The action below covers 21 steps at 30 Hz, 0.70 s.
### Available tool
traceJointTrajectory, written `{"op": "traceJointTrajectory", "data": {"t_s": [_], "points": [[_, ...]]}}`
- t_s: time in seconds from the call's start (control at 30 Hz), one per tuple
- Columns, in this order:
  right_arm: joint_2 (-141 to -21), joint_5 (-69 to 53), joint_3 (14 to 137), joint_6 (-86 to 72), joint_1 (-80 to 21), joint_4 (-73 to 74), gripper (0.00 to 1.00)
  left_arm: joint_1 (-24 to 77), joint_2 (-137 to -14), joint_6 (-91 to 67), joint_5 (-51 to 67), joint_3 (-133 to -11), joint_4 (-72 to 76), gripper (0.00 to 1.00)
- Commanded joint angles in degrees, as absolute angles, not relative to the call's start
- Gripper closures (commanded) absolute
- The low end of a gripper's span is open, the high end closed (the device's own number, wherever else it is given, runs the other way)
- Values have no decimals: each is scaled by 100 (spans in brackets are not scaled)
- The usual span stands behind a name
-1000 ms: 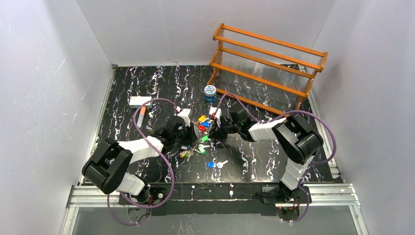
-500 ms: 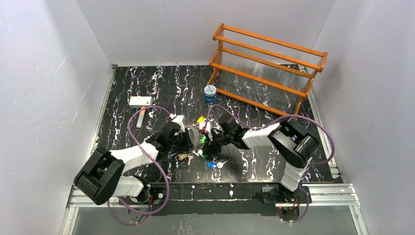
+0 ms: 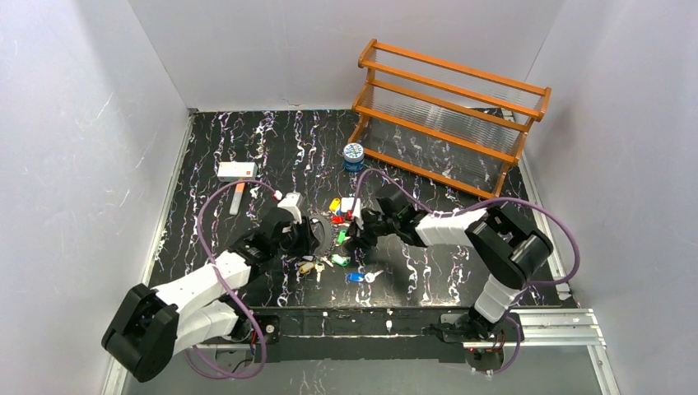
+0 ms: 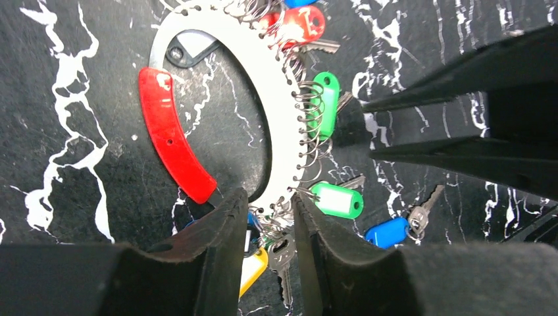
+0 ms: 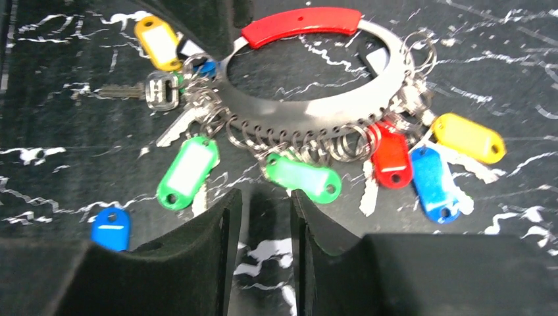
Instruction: Put the keys on the keyring
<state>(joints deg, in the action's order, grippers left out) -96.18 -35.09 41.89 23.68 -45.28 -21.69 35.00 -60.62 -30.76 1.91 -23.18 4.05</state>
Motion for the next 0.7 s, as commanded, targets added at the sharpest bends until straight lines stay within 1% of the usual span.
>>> {"op": "traceJointTrajectory", "data": {"t_s": [0.0,0.13,0.3,0.4,0.53,0.67], "points": [[-9974,-3387,4709,3108,-4525,-2203,59,3517,-5675,-2698,105,-2281,510,67],[-10371,-3330,4997,3169,-4509,-2270,58,3516,-5347,-2549,79,-2199,769,60],[-10912,-3946,5684,3436,-4509,-846,59,3516,-5108,-2436,77,-2133,896,56],[-11042,-4297,5942,3482,-4509,39,61,3516,-5042,-2379,-104,-2136,861,55],[-10794,-4676,5719,3168,-4542,391,63,3516,-4995,-2356,-186,-2114,834,55],[-10419,-5002,5318,2471,-4647,82,62,3516,-5016,-2331,-210,-2083,915,54]]}}
